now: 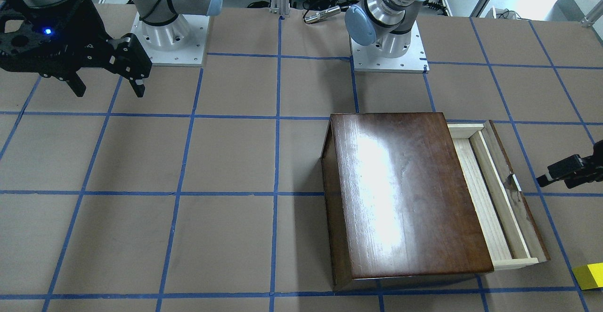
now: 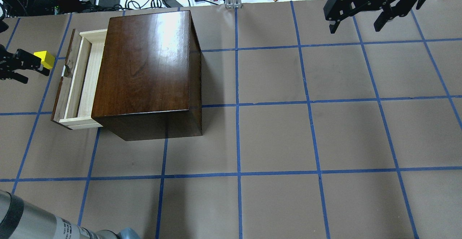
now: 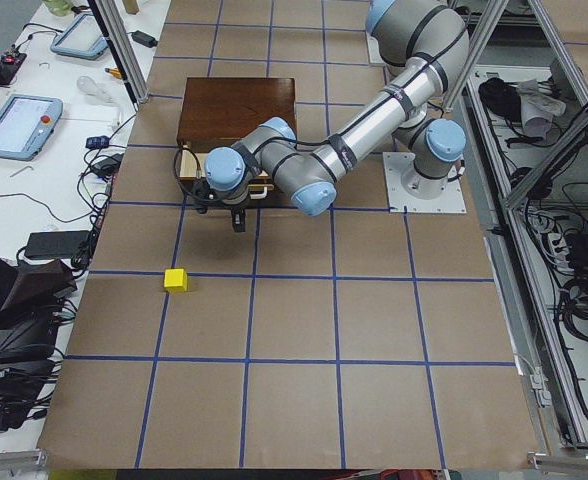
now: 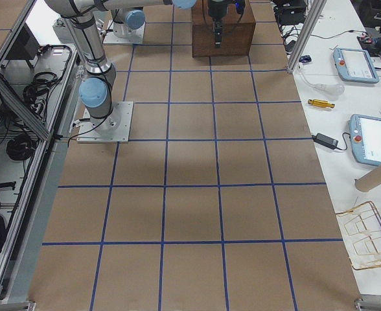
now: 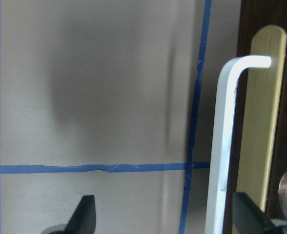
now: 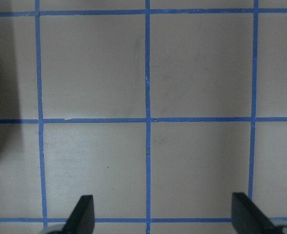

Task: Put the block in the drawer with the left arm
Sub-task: 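Release the handle and move the left gripper above the yellow cube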

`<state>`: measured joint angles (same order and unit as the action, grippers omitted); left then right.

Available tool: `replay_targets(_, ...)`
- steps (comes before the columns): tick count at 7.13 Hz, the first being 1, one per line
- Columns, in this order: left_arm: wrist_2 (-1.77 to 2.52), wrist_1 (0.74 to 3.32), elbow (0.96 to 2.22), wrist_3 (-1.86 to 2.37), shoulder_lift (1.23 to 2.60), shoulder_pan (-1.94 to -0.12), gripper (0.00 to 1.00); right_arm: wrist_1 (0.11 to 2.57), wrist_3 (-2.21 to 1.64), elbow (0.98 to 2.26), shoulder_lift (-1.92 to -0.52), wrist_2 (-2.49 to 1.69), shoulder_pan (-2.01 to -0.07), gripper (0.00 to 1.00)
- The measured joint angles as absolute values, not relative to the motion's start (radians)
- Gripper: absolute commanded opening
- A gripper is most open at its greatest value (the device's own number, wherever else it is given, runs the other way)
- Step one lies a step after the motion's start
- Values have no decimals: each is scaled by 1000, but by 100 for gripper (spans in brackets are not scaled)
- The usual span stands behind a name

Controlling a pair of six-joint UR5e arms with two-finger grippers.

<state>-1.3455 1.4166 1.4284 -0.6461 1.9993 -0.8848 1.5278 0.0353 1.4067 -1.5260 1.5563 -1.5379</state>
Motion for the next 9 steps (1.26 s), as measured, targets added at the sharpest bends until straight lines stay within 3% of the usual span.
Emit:
replay_targets(5, -1551, 1373, 1234, -893, 2136, -902, 100, 1528, 35, 1407, -1526, 1556, -1539, 100)
replay_targets(9, -1583, 1254, 1181, -1290, 2221, -920, 100, 1528, 35, 1407, -1525, 1556, -1538, 100)
